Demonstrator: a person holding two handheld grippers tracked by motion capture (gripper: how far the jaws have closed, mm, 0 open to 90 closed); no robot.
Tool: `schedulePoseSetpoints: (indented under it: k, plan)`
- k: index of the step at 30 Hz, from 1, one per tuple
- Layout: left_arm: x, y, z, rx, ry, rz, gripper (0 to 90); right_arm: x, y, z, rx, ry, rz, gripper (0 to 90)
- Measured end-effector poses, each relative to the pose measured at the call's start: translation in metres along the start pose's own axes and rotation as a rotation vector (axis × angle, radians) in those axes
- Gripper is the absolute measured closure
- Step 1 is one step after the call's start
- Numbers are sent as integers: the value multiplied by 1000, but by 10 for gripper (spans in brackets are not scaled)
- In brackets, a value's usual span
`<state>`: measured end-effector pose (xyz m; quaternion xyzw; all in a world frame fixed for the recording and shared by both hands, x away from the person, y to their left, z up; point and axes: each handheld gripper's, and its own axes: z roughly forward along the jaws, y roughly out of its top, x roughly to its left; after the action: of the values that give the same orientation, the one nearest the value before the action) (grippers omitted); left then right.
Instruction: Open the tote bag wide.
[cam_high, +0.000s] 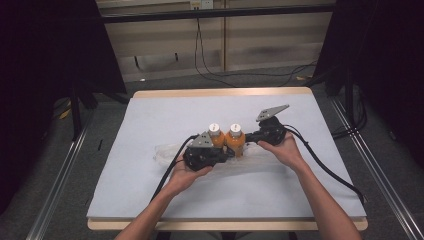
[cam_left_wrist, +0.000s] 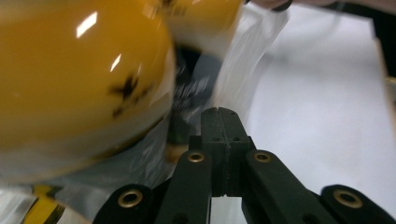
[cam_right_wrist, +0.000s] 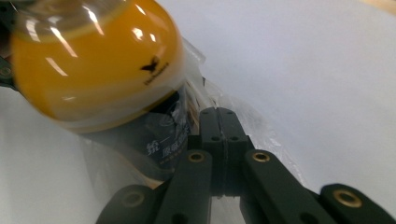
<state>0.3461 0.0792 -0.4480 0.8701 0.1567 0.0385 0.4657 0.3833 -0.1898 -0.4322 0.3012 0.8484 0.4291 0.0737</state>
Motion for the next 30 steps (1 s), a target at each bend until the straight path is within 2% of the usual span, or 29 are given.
schedulePoseSetpoints:
  k: [3,5,6,7,10,11,12,14,15,16,17,20,21,22,25,27,30]
  plan:
    - [3,-5,4,-6,-1,-21,900,-3,-2,7,11,15,12,900]
    - [5,-10,6,22,10,-21,900,-4,-4,13,20,22,14,900]
    - [6,-12,7,20,6,-25,900,-5,-6,17,27,21,21,900]
    - [5,-12,8,31,17,-19,900,-6,-7,20,35,25,28,900]
    - [3,-15,13,43,14,-14,900,-10,-10,29,46,38,46,900]
    - [2,-16,14,68,14,-3,900,-11,-11,33,53,39,49,900]
    - [2,-18,16,65,18,-11,900,-12,-13,39,70,46,53,900]
    - [3,-18,15,72,14,-5,900,-12,-14,41,75,45,52,900]
    - [2,-19,15,56,13,-16,900,-13,-15,44,85,49,60,900]
    - [2,-20,14,87,17,-4,900,-13,-17,46,99,47,65,900]
    - [1,-23,16,64,23,-9,900,-13,-17,46,99,47,65,900]
    - [1,-25,14,96,41,4,900,-13,-19,50,123,44,74,900]
    - [1,-26,15,82,44,-6,900,-14,-21,53,125,44,71,900]
    - [1,-31,14,95,30,-7,900,-14,-22,54,127,44,76,900]
    - [0,-34,14,119,30,-9,900,-14,-21,55,128,41,79,900]
    - [1,-38,15,109,18,-26,900,-14,-21,56,128,33,69,900]
    - [1,-38,15,110,15,-30,900,-14,-19,57,130,15,61,900]
